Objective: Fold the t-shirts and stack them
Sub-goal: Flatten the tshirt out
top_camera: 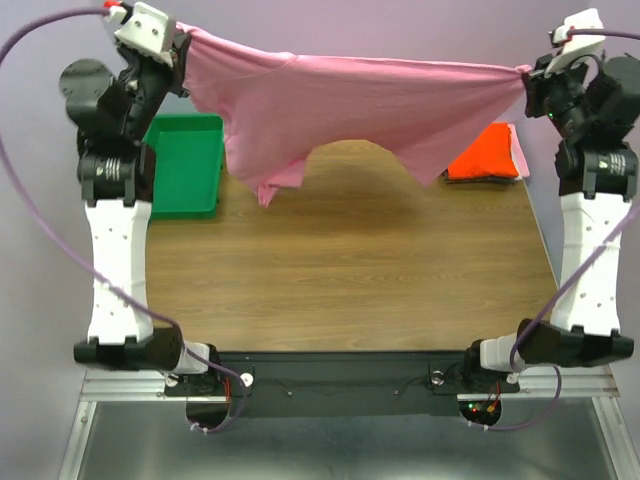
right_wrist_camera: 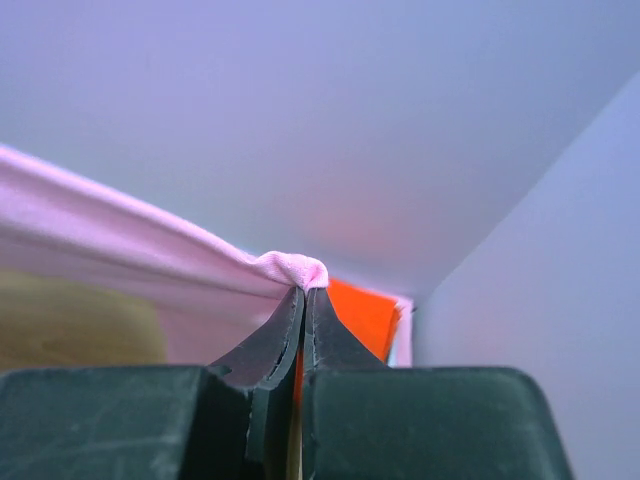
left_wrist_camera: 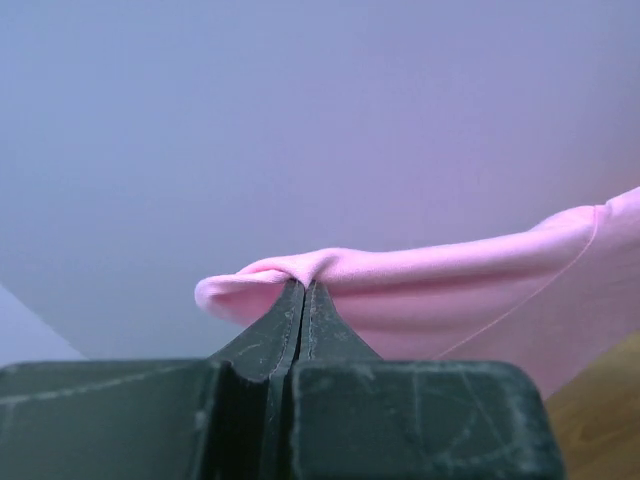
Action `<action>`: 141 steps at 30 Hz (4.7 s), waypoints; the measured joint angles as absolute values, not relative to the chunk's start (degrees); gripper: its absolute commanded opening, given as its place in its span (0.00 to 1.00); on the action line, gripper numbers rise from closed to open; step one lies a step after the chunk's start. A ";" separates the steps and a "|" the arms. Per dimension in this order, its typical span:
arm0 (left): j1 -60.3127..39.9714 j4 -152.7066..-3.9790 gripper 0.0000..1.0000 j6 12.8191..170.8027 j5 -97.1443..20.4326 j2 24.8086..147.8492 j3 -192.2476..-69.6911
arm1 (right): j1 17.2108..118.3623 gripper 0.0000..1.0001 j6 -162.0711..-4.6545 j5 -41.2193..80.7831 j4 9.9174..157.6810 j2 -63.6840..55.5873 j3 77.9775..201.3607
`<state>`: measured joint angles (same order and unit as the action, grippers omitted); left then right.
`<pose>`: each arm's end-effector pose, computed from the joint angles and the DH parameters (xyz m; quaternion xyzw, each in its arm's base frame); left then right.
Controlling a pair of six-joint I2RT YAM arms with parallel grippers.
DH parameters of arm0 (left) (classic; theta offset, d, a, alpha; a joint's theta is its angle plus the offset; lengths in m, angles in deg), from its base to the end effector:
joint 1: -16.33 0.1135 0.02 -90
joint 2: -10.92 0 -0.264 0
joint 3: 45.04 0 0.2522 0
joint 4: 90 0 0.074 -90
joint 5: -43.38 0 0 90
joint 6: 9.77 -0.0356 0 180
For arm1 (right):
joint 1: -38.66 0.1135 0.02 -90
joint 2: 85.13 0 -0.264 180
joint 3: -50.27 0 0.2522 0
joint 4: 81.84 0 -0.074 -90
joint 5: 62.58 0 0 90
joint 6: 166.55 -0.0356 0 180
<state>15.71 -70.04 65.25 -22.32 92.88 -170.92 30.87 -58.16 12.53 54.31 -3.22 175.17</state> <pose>0.2618 -0.0175 0.5931 0.2471 0.5038 -0.0113 0.8276 0.2744 -0.0283 0.5452 -0.1558 0.6950 -0.0677 0.6987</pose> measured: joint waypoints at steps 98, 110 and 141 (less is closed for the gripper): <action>10.33 -65.12 0.35 43.48 -26.65 100.88 -106.04 | 30.85 0.63 -37.74 7.76 46.68 0.10 113.46; 10.96 -55.94 0.56 37.97 -28.01 97.01 -106.59 | 30.80 0.68 -37.37 5.47 39.45 -1.12 119.76; 13.56 -61.91 0.60 54.89 -20.51 128.68 -154.59 | 26.89 0.63 -69.22 5.27 76.78 38.15 150.27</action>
